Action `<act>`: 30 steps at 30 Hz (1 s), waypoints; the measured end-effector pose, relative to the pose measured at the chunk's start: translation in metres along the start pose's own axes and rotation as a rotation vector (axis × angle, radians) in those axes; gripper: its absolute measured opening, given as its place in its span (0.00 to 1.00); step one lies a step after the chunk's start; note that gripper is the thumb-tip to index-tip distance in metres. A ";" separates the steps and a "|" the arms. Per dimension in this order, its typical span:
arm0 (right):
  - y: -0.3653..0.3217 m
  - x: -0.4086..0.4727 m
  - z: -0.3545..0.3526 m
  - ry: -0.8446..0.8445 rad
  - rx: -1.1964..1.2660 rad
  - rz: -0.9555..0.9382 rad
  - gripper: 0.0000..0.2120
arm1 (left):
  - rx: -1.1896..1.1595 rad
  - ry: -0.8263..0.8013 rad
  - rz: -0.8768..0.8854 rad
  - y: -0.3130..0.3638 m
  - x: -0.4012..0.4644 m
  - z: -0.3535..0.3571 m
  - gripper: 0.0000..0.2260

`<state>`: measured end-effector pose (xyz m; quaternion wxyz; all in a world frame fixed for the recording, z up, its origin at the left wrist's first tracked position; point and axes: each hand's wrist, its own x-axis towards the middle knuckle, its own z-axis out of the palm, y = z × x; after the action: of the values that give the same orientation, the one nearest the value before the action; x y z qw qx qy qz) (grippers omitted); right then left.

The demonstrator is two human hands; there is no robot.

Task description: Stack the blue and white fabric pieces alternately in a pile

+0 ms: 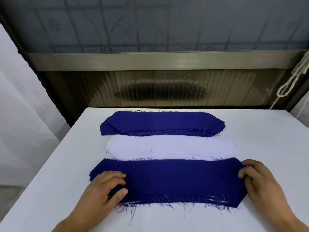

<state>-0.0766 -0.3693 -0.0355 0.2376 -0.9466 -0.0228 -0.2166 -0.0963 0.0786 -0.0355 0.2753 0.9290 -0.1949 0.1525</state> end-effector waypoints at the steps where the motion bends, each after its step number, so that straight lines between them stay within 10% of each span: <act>1: 0.000 -0.001 0.000 0.024 -0.012 -0.006 0.22 | 0.012 -0.008 -0.011 0.001 0.001 0.000 0.17; 8: -0.018 0.010 -0.008 0.204 -0.033 -0.115 0.15 | 0.086 -0.009 -0.038 0.012 0.026 -0.001 0.13; 16: -0.080 0.027 0.036 -0.268 0.041 -0.127 0.03 | 0.113 -0.091 0.073 0.054 0.074 0.040 0.11; 26: -0.041 0.043 0.024 -0.277 -0.364 0.038 0.09 | 0.232 -0.075 -0.099 0.017 0.070 0.019 0.08; 30: -0.055 0.069 0.038 -0.231 -0.159 -0.089 0.01 | 0.265 -0.009 -0.085 0.014 0.103 0.028 0.06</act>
<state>-0.0072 -0.3070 -0.0130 0.1478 -0.9792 -0.0749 -0.1174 -0.0074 0.0232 -0.0117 0.1558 0.9652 -0.1348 0.1609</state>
